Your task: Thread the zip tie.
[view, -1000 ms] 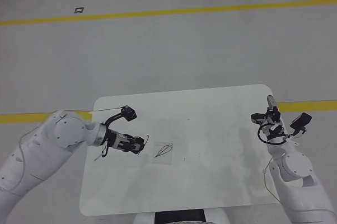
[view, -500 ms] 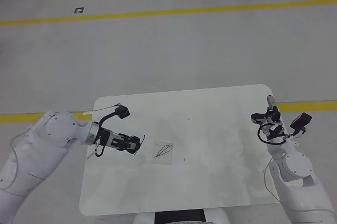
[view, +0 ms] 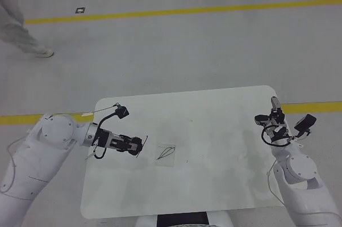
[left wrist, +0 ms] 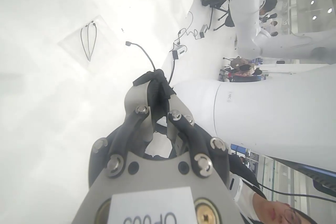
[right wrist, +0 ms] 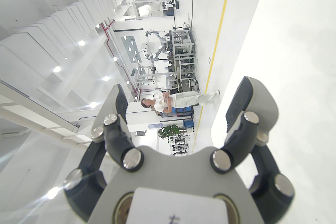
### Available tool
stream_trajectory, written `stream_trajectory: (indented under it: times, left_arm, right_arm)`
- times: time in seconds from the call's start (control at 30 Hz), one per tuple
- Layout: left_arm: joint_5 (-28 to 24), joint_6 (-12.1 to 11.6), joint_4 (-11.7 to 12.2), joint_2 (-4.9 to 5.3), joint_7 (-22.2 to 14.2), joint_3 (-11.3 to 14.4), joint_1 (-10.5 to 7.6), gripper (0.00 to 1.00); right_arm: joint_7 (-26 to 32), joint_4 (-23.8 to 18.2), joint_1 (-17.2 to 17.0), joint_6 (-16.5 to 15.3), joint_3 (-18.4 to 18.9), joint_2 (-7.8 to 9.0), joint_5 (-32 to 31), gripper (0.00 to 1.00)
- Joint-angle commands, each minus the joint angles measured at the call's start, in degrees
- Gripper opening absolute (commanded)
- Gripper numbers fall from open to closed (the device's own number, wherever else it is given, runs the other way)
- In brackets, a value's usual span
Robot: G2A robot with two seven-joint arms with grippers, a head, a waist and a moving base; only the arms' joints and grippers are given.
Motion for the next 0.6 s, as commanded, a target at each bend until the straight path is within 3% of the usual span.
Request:
stream_trajectory:
  times: [0.0, 0.1, 0.23, 0.57]
  left_arm:
    - [0.0, 0.0, 0.0, 0.0, 0.0, 0.0, 0.0, 0.0]
    - [-0.3, 0.3, 0.2, -0.12, 1.3, 0.6, 0.34, 0.0]
    - [-5.7, 0.0, 2.2, -0.27, 0.0, 0.9, -0.18, 0.0]
    - [-16.3, 0.0, 6.6, 0.85, 0.0, 2.6, -1.6, 0.0]
  right_arm:
    - [0.0, 0.0, 0.0, 0.0, 0.0, 0.0, 0.0, 1.0]
    - [0.0, 0.0, 0.0, 0.0, 0.0, 0.0, 0.0, 1.0]
    - [0.0, 0.0, 0.0, 0.0, 0.0, 0.0, 0.0, 1.0]
    - [0.0, 0.0, 0.0, 0.0, 0.0, 0.0, 0.0, 1.0]
